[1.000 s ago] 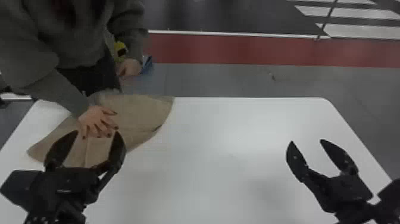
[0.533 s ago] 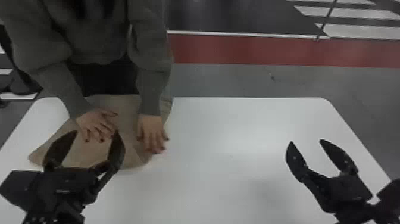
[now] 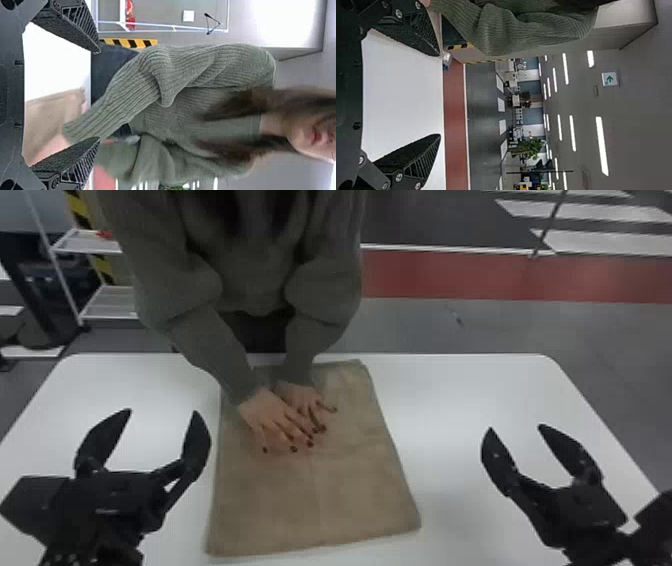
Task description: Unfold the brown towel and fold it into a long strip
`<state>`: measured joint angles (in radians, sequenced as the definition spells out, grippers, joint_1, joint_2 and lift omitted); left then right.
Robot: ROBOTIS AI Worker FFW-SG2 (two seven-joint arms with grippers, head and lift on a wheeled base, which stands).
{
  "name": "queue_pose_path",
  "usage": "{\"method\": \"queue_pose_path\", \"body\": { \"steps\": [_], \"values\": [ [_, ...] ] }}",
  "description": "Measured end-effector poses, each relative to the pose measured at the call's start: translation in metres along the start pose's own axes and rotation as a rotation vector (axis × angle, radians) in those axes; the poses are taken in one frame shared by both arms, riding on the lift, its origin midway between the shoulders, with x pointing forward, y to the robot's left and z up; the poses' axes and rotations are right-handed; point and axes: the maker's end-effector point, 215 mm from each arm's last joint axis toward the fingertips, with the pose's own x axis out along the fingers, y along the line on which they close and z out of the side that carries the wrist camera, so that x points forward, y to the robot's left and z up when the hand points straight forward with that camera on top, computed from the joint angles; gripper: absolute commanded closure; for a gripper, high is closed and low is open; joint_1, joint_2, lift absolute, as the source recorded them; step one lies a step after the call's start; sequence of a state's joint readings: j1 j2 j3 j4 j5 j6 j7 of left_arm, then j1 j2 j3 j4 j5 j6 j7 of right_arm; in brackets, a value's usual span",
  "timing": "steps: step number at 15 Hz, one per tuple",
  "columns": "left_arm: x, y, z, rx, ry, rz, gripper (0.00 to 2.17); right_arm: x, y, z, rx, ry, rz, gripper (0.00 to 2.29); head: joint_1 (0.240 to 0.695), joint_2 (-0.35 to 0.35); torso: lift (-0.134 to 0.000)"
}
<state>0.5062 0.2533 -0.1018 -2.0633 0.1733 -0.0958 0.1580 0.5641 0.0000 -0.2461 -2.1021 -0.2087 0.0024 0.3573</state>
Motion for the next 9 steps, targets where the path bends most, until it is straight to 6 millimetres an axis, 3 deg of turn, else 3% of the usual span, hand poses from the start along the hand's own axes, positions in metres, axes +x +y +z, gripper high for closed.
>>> {"method": "queue_pose_path", "body": {
  "steps": [9],
  "values": [
    [-0.006, 0.002, 0.012, -0.013, -0.055, 0.005, 0.11, -0.004, 0.0, 0.0, 0.003, 0.0, 0.002, 0.17, 0.695, -0.076, -0.125]
  ]
}}
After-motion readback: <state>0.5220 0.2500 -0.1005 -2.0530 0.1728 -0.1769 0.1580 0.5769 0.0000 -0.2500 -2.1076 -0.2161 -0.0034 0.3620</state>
